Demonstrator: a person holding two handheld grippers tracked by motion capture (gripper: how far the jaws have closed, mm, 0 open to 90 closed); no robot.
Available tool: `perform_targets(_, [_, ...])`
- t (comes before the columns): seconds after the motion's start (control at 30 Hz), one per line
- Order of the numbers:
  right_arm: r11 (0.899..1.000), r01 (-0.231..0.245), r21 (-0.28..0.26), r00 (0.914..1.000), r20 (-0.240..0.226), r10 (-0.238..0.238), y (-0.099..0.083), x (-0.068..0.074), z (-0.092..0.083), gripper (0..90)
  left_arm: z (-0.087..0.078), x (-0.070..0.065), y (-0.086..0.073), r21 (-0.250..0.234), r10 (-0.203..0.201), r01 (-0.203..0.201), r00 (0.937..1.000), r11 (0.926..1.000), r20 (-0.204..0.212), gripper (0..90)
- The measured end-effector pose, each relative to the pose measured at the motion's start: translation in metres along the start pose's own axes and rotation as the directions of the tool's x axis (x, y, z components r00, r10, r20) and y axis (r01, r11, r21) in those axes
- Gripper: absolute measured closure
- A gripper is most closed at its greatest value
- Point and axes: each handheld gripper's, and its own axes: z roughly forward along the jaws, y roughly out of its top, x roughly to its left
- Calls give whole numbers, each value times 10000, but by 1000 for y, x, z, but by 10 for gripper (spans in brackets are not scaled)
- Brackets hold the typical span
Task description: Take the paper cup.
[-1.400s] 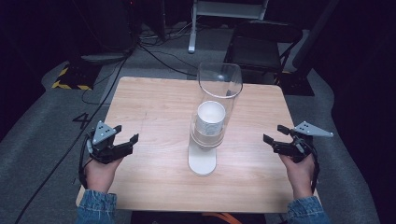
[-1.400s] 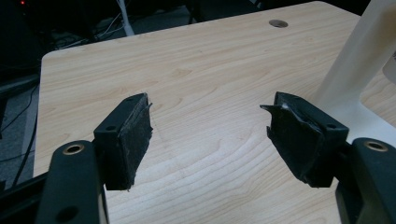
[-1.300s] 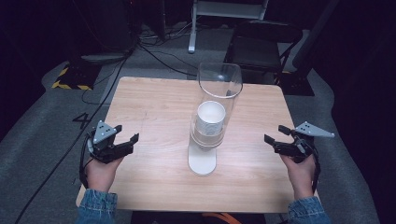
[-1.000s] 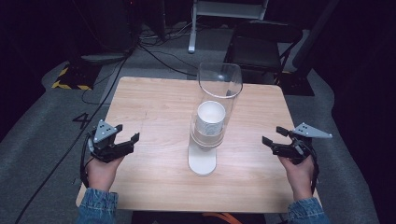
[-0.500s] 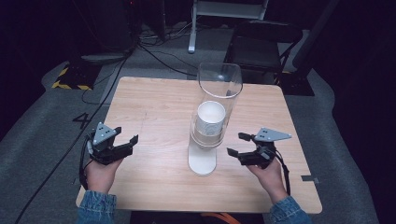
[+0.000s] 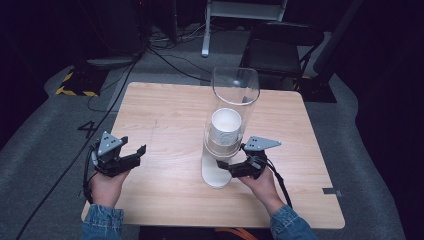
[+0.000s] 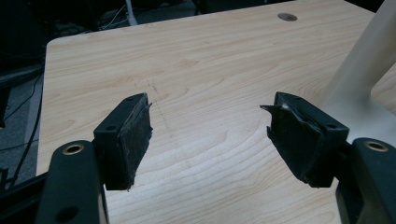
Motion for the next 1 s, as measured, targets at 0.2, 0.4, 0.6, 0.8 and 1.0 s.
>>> perform_targets(0.2, [9992,115,-374,9997,214,-107,2,6,9,164,-1,-3,-1,40,96,-96,10000,9999,-23,296])
perform_targets(0.4, [9993,68,-361,9979,643,-44,2,6,9,302,-1,-1,-4,84,77,-76,9999,9999,-76,295])
perform_targets(0.6, [9993,165,-325,9982,578,-146,2,4,8,316,-3,0,-5,96,33,-32,10000,9999,-85,296])
perform_targets(0.8, [9991,269,-329,9978,612,-249,1,5,8,321,-3,1,-5,73,-11,12,10000,10000,-59,295])
perform_targets(1.0, [9984,514,-247,9960,746,-494,0,6,8,333,-1,0,-5,146,28,-28,10000,9999,-24,295])
